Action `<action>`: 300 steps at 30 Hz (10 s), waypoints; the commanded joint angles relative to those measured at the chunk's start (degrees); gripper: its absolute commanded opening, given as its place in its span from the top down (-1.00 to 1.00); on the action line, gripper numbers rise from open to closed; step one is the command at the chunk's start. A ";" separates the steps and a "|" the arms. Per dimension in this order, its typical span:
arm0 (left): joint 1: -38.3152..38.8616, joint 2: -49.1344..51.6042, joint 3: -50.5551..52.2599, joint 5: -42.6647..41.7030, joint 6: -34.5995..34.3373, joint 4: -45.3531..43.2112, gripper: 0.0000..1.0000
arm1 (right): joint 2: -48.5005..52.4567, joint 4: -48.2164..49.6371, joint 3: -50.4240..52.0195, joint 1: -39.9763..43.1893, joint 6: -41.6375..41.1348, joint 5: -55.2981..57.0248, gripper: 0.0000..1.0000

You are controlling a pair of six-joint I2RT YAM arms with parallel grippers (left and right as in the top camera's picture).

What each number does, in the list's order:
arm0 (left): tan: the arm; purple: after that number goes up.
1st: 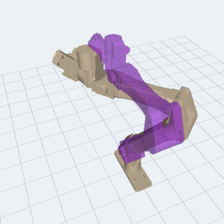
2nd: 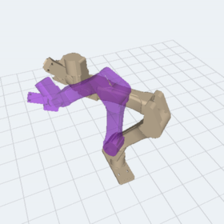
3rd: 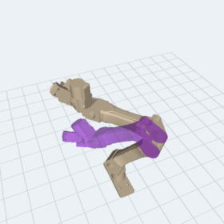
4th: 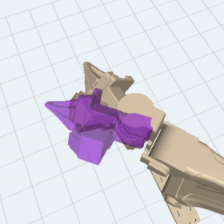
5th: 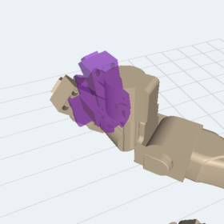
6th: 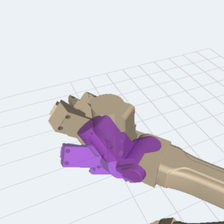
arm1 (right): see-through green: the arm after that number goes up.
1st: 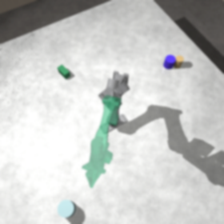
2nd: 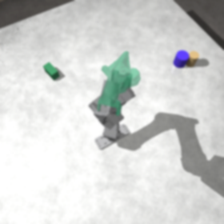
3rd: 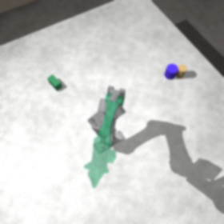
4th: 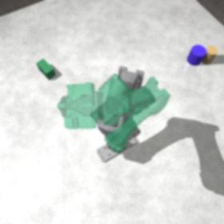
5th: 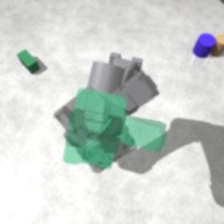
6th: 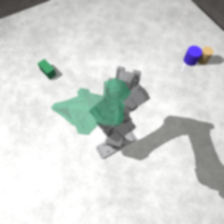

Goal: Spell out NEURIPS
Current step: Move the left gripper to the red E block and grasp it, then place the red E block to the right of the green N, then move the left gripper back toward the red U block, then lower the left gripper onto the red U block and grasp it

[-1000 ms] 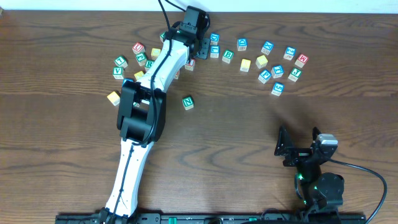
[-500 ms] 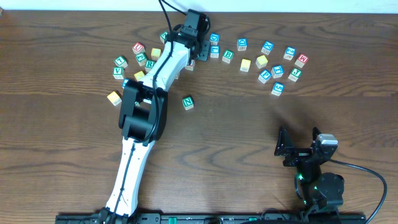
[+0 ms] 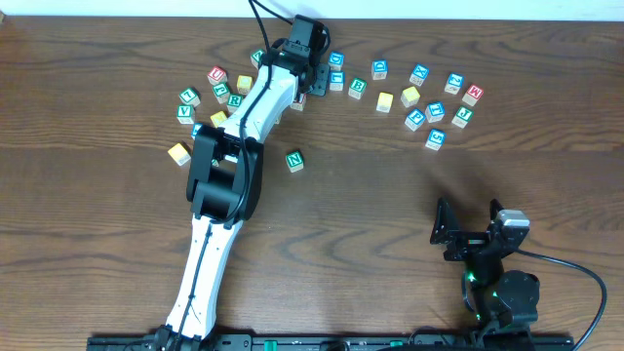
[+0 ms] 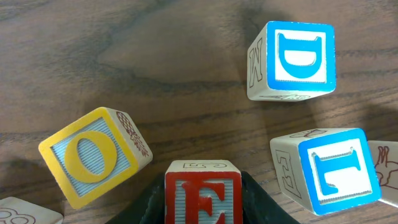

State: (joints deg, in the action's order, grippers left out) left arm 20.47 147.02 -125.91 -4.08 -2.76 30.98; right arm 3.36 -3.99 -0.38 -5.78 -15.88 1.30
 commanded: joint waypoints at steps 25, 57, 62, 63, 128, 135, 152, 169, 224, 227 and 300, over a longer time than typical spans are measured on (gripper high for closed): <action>1.84 -16.68 0.42 0.68 -7.06 23.91 0.46 | -0.07 -0.15 0.07 0.55 0.24 0.26 -0.99; 9.73 -16.59 18.45 6.99 -36.96 23.71 0.60 | -0.07 -0.15 0.07 0.55 0.24 0.26 -0.99; 9.73 -16.59 21.05 12.00 -42.49 23.61 0.60 | -0.07 -0.15 0.07 0.55 0.24 0.26 -0.99; 9.73 -16.59 21.49 12.39 -43.10 23.26 0.60 | -0.07 -0.15 0.07 0.55 0.24 0.26 -0.99; 2.40 -37.40 17.84 5.66 0.02 15.87 -0.67 | -0.07 -0.13 0.07 0.55 0.24 0.26 -0.98; -8.63 -34.71 13.66 -4.59 4.13 11.69 -0.67 | -0.07 -0.15 0.07 0.55 0.24 0.26 -0.98; -11.23 -29.00 13.49 -4.28 8.15 2.93 -0.65 | -0.07 -0.15 0.07 0.55 0.24 0.26 -0.99; -11.30 -21.14 13.68 -3.85 9.16 -1.03 -0.65 | -0.07 -0.15 0.07 0.55 0.24 0.26 -0.99; -10.73 -9.51 14.78 -4.52 15.87 -7.32 -0.50 | -0.07 -0.15 0.07 0.55 0.24 0.26 -0.98; -10.73 -9.51 15.02 -4.57 16.28 -7.32 -0.45 | -0.07 -0.15 0.07 0.55 0.24 0.26 -0.99; -7.82 -24.35 19.08 -5.55 14.47 -4.63 0.25 | -0.07 -0.15 0.07 0.55 0.24 0.26 -0.99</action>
State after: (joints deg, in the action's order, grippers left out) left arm 11.81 128.07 -106.94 -10.15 12.01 24.27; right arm 3.36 -3.99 -0.38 -5.78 -15.90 1.30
